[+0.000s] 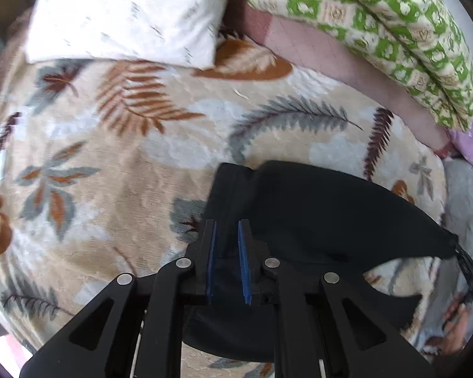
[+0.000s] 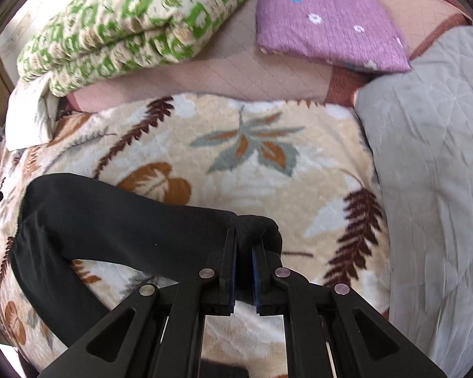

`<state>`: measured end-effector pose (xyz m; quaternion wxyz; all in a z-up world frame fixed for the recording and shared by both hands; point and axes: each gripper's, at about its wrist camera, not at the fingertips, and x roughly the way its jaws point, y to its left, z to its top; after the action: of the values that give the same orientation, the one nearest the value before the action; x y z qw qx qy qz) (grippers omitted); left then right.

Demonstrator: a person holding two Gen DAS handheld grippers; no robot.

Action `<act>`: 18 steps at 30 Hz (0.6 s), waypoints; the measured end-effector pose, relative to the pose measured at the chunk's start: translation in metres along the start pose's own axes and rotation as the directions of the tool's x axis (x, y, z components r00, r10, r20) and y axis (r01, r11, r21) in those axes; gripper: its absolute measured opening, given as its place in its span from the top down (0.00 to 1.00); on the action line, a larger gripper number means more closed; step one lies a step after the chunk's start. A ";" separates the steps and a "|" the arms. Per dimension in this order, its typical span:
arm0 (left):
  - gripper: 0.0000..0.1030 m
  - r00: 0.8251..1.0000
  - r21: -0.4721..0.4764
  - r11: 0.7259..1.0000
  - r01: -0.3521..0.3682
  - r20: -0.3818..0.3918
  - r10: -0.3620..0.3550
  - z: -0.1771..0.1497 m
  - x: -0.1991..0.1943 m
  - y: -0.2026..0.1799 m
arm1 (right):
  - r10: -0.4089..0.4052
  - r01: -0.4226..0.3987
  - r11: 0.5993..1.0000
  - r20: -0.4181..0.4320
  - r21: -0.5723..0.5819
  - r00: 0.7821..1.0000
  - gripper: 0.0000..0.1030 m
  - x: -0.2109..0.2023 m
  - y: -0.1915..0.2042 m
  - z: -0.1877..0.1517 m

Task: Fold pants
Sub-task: 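Lift the waistband with both grippers and fold it over toward the hems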

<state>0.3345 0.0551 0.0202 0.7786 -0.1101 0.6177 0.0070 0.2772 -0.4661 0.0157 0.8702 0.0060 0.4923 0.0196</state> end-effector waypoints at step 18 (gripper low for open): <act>0.83 0.989 -0.010 0.993 0.118 -0.087 -0.119 0.033 0.073 0.001 | -0.051 0.054 0.998 -0.077 0.032 0.996 0.88 0.062 -0.008 0.011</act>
<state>0.3835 0.0534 -0.0428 0.7497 -0.1486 0.6435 -0.0426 0.3187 -0.4711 -0.0321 0.8507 0.0073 0.5255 -0.0114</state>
